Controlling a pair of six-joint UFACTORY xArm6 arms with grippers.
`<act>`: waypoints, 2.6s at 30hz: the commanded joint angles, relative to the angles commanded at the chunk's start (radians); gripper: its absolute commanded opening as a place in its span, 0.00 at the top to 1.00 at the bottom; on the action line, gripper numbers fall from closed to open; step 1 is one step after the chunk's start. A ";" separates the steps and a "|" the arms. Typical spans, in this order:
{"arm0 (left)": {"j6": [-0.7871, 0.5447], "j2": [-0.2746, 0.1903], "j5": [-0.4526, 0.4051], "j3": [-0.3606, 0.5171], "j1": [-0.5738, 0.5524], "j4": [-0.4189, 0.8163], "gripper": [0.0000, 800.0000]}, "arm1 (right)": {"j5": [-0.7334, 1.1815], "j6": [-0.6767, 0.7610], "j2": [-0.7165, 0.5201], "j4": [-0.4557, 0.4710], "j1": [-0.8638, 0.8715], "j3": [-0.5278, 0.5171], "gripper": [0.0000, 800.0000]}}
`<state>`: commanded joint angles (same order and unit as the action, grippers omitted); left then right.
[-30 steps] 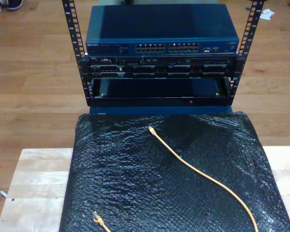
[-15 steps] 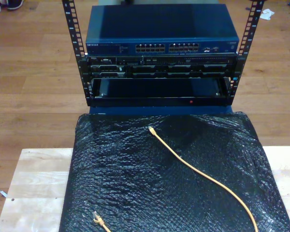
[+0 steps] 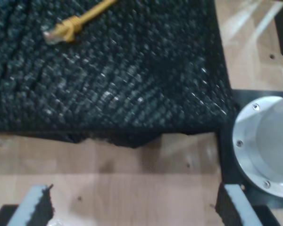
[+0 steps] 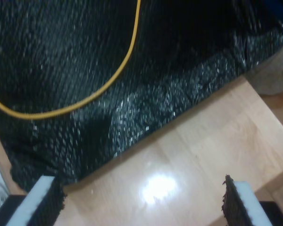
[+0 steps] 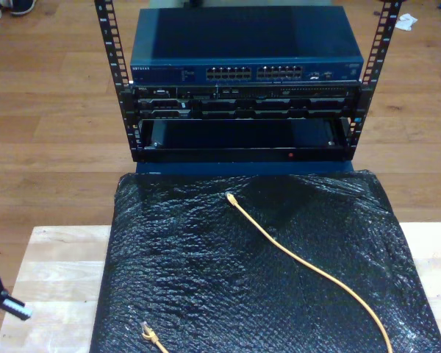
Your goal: Grab the cable and plug it in
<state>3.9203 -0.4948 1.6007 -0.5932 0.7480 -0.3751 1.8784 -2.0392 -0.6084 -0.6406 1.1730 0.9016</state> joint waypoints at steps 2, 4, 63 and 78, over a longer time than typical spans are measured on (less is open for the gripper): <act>0.029 0.002 -0.009 0.000 -0.021 -0.008 0.00 | -0.009 0.037 0.000 -0.008 -0.029 0.003 0.01; 0.058 0.002 -0.023 0.000 -0.052 -0.012 0.00 | -0.032 0.078 0.000 -0.009 -0.075 0.003 0.01; 0.454 0.132 -0.256 -0.107 -0.353 -0.032 0.00 | -0.867 1.138 0.483 0.336 -1.415 0.166 0.01; 0.462 0.141 -0.293 -0.104 -0.354 -0.032 0.00 | -0.867 1.504 0.735 0.566 -1.570 0.321 0.01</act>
<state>4.3821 -0.3537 1.3077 -0.6976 0.3936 -0.4074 1.0115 -0.5355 0.1266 -0.0744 -0.3966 1.2223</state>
